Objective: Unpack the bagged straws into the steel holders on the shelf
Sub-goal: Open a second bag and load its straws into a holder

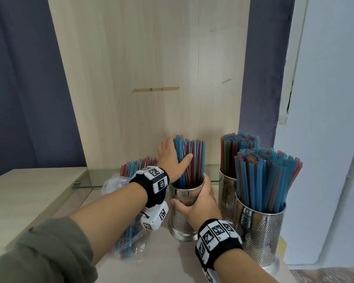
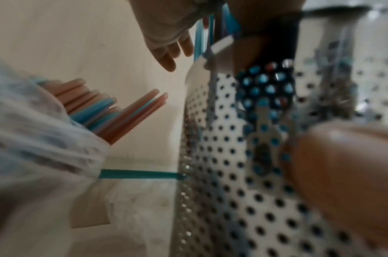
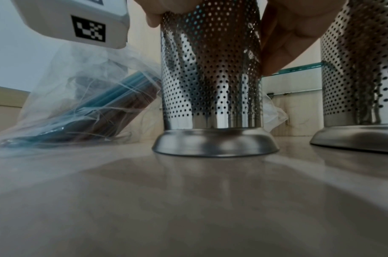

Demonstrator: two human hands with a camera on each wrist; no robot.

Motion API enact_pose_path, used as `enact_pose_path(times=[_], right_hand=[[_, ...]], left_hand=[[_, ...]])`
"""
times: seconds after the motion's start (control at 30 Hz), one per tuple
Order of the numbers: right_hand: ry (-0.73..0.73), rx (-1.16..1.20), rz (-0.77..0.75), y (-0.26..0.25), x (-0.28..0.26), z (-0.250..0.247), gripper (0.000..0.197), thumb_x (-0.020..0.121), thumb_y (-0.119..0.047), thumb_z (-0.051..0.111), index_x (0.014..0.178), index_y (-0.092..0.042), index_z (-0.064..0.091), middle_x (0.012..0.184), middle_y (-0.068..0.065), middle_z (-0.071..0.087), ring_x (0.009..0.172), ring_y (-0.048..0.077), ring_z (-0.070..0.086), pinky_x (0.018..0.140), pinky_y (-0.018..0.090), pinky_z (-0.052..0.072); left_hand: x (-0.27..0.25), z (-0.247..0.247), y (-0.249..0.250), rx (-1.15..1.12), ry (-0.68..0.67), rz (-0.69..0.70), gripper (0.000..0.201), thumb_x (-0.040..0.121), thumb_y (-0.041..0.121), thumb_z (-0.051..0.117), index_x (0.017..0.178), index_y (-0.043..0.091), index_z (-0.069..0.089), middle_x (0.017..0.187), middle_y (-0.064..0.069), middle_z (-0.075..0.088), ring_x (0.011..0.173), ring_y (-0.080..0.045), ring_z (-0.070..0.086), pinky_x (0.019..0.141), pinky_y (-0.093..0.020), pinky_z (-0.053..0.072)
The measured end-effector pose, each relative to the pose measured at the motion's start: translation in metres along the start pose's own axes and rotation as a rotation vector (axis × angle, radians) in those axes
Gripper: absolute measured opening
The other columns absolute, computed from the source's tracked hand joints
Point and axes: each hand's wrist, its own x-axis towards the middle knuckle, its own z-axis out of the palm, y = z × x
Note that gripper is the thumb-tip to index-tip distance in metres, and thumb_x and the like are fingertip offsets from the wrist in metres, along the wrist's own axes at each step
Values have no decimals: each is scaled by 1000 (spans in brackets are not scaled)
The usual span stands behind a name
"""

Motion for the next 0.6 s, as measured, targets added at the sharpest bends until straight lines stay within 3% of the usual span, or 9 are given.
enact_pose_path(times=[0.07, 0.13, 0.27, 0.33, 0.4, 0.47, 0.53, 0.6], right_hand=[[4, -2, 2, 0, 0, 1, 121, 60, -60, 82, 150, -36, 3, 147, -2, 41, 129, 18, 48, 104, 35, 46], [3, 6, 4, 0, 0, 1, 121, 60, -62, 81, 149, -37, 3, 147, -2, 40, 128, 18, 48, 104, 35, 46], [0, 14, 7, 2, 1, 2, 121, 58, -63, 81, 148, -40, 3, 146, -3, 42, 127, 18, 49, 104, 38, 46], [-3, 20, 8, 2, 1, 1, 121, 58, -62, 81, 148, -40, 4, 146, -3, 42, 128, 18, 48, 106, 39, 45], [-8, 23, 5, 2, 1, 1, 122, 58, -61, 82, 149, -37, 4, 146, -3, 42, 129, 18, 47, 107, 38, 44], [-15, 24, 6, 3, 2, 1, 124, 59, -61, 83, 150, -35, 4, 147, -3, 41, 130, 18, 47, 107, 37, 44], [-17, 23, 0, 4, 3, 1, 123, 59, -60, 83, 150, -35, 4, 147, -3, 41, 130, 18, 47, 107, 37, 44], [-18, 20, -4, 5, 3, 1, 122, 59, -61, 83, 150, -36, 5, 147, -4, 41, 130, 18, 47, 107, 36, 44]], left_hand=[[1, -3, -3, -109, -71, 5, 86, 88, 32, 69, 150, 16, 12, 151, -10, 29, 138, -24, 31, 116, -39, 26], [6, -10, -2, -137, -109, 23, 97, 86, 29, 72, 153, 21, 3, 154, -10, 25, 140, -21, 29, 114, -35, 25], [15, -24, -1, -6, -211, 102, 84, 83, 40, 74, 150, 22, 26, 147, -4, 38, 133, -16, 39, 113, -44, 34], [14, -30, -1, 7, -233, 101, 82, 82, 45, 73, 149, 25, 29, 146, 1, 41, 131, -13, 41, 113, -39, 34], [13, -42, -2, -56, -166, 75, 88, 81, 51, 72, 151, 29, 23, 148, 5, 39, 131, -8, 37, 107, -32, 32], [14, -61, -7, -115, -45, 28, 83, 83, 60, 62, 150, 29, 25, 146, 7, 41, 130, -8, 39, 105, -34, 34], [17, -82, -22, -124, 66, -56, 76, 86, 65, 50, 146, 22, 34, 143, 3, 45, 129, -12, 44, 106, -36, 37], [17, -98, -44, -20, 106, -201, 75, 88, 65, 50, 142, 15, 40, 143, -5, 48, 130, -22, 46, 108, -43, 38]])
